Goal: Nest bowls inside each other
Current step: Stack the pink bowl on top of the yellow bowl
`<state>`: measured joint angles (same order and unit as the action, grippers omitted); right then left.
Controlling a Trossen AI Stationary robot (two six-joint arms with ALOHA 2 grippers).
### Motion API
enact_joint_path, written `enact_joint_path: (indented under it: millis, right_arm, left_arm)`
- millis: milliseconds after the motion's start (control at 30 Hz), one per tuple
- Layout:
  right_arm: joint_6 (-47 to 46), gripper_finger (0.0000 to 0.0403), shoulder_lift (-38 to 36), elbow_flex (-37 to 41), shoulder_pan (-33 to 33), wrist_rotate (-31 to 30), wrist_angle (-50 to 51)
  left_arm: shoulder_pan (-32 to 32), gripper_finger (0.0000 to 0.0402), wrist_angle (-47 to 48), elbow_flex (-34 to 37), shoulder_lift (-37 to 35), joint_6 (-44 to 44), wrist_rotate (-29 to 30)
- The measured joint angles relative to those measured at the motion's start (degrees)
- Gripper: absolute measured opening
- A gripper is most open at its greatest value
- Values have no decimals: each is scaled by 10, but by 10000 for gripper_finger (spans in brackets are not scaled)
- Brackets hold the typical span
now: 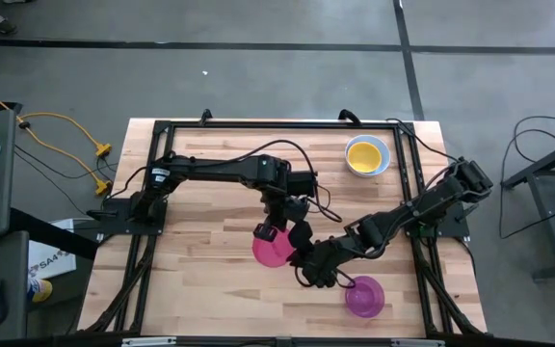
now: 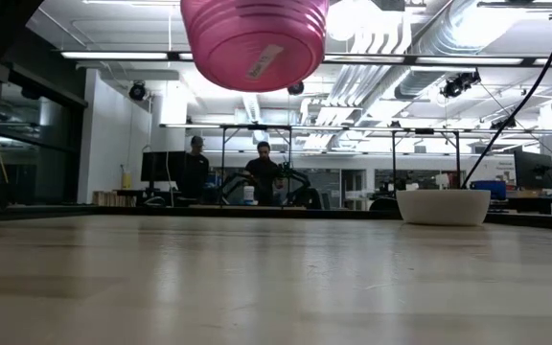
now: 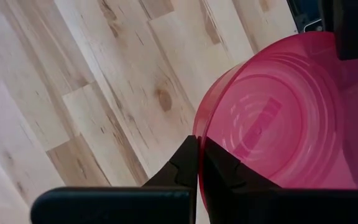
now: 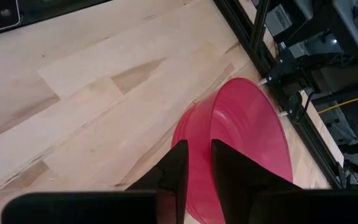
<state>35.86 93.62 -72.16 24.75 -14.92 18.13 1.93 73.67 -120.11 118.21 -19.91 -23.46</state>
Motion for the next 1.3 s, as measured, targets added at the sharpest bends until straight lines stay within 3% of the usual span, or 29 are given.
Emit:
enact_joint_path:
  millis: [367,1300]
  right_arm:
    - [5,10,0,0,0,-2,0]
    - [-21,3,0,1,0,19,49]
  left_arm:
    - [0,6,0,0,0,0,0]
    - [-1,122,-9,0,0,-46,34]
